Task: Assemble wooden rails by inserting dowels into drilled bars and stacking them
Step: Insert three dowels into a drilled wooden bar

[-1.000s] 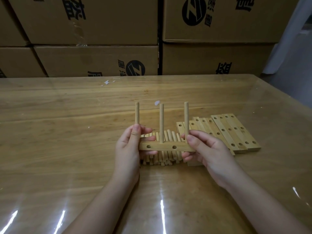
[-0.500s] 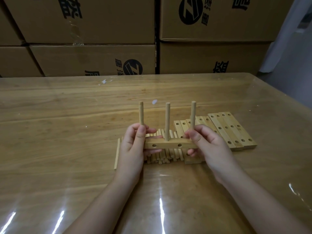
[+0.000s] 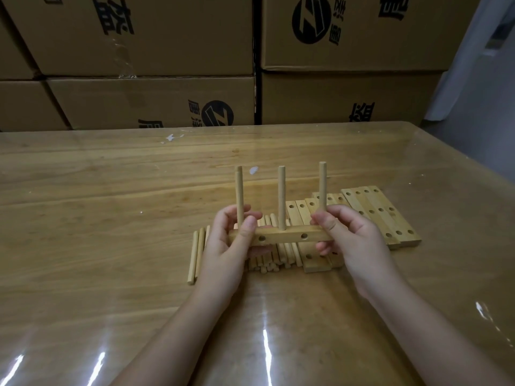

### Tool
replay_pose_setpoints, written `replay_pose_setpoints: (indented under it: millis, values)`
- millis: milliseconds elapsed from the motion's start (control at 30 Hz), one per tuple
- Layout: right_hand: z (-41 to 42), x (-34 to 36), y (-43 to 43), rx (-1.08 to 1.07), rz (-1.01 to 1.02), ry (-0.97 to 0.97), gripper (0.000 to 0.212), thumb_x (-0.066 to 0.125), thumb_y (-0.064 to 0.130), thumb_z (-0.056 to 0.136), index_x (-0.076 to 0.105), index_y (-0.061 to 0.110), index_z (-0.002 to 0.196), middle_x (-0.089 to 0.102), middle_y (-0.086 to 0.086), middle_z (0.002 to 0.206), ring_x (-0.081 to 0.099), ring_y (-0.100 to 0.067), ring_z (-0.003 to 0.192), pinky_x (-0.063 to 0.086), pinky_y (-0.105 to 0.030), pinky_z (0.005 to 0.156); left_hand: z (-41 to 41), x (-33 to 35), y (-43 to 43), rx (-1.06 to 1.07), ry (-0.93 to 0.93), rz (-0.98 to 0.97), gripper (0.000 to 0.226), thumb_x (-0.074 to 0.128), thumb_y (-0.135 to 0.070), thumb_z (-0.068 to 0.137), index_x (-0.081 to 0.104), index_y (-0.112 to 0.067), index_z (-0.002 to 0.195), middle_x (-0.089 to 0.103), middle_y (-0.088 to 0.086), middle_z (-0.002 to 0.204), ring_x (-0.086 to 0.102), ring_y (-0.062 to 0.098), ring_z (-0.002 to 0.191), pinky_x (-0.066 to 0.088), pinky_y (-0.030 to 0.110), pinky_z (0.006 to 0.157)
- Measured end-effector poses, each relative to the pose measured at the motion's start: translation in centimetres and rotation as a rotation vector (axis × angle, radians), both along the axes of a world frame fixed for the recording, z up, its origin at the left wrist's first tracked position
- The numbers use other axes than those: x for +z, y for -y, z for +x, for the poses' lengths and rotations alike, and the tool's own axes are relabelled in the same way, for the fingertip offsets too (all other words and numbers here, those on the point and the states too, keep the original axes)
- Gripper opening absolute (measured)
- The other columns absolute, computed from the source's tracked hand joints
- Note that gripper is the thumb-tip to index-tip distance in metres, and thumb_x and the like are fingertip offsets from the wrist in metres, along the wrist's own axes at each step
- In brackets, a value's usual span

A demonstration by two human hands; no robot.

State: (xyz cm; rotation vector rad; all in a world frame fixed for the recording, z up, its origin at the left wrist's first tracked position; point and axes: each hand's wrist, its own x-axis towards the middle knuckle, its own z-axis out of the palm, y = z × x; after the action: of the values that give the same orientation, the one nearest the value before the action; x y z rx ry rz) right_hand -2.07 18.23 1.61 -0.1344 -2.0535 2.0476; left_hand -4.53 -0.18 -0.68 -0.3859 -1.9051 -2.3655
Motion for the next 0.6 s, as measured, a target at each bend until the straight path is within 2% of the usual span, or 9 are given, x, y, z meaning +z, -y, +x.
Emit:
replay_pose_setpoints:
  millis: [133, 233, 333, 500, 600]
  values:
    - [-0.2, 0.2, -0.4, -0.018, -0.056, -0.006, 0.033, 0.066, 0.043, 0.068, 0.069, 0.022, 0.092, 0.07, 0.008, 0.082, 0.061, -0.01, 0.054, 0.05, -0.018, 0.051, 0.1, 0.2, 0.8, 0.045, -0.052, -0.232, 0.027, 0.068, -0.043, 0.079, 0.06, -0.048, 0.104, 0.064, -0.02, 0.108, 0.063, 0.006, 0.095, 0.052, 0.022, 0.073]
    - [-0.3, 0.1, -0.7, -0.02, -0.067, -0.003, 0.037, 0.068, 0.045, 0.067, 0.069, 0.022, 0.096, 0.07, 0.013, 0.083, 0.062, -0.01, 0.056, 0.05, -0.017, 0.053, -0.2, 0.7, 1.7, 0.05, -0.011, -0.307, 0.035, 0.069, -0.046, 0.073, 0.064, -0.041, 0.107, 0.066, -0.008, 0.1, 0.062, 0.013, 0.087, 0.05, 0.022, 0.072]
    - [-0.5, -0.1, -0.8, -0.009, -0.048, -0.004, 0.037, 0.068, 0.047, 0.067, 0.069, 0.026, 0.097, 0.07, 0.016, 0.09, 0.065, -0.011, 0.06, 0.052, -0.018, 0.058, -0.6, 1.7, 2.8, -0.005, 0.083, -0.406, 0.05, 0.068, -0.041, 0.068, 0.062, -0.031, 0.117, 0.067, -0.009, 0.102, 0.062, 0.008, 0.093, 0.051, 0.02, 0.079]
    - [-0.8, -0.4, -1.5, 0.025, -0.098, -0.037, 0.031, 0.062, 0.036, 0.074, 0.065, 0.021, 0.1, 0.07, 0.007, 0.093, 0.071, -0.019, 0.074, 0.055, -0.021, 0.063, -2.0, 2.8, 3.7, 0.023, 0.113, -0.397, 0.033, 0.075, -0.017, 0.074, 0.065, -0.033, 0.102, 0.072, -0.013, 0.095, 0.066, 0.0, 0.091, 0.052, 0.012, 0.072]
    - [-1.0, -0.6, -1.8, -0.011, -0.028, -0.068, 0.027, 0.059, 0.035, 0.079, 0.063, 0.021, 0.102, 0.07, 0.006, 0.091, 0.07, -0.015, 0.072, 0.055, -0.02, 0.06, -3.4, 3.4, 3.4, 0.063, 0.119, -0.363, 0.032, 0.075, -0.011, 0.075, 0.066, -0.029, 0.1, 0.072, -0.007, 0.098, 0.066, 0.005, 0.094, 0.052, 0.018, 0.079]
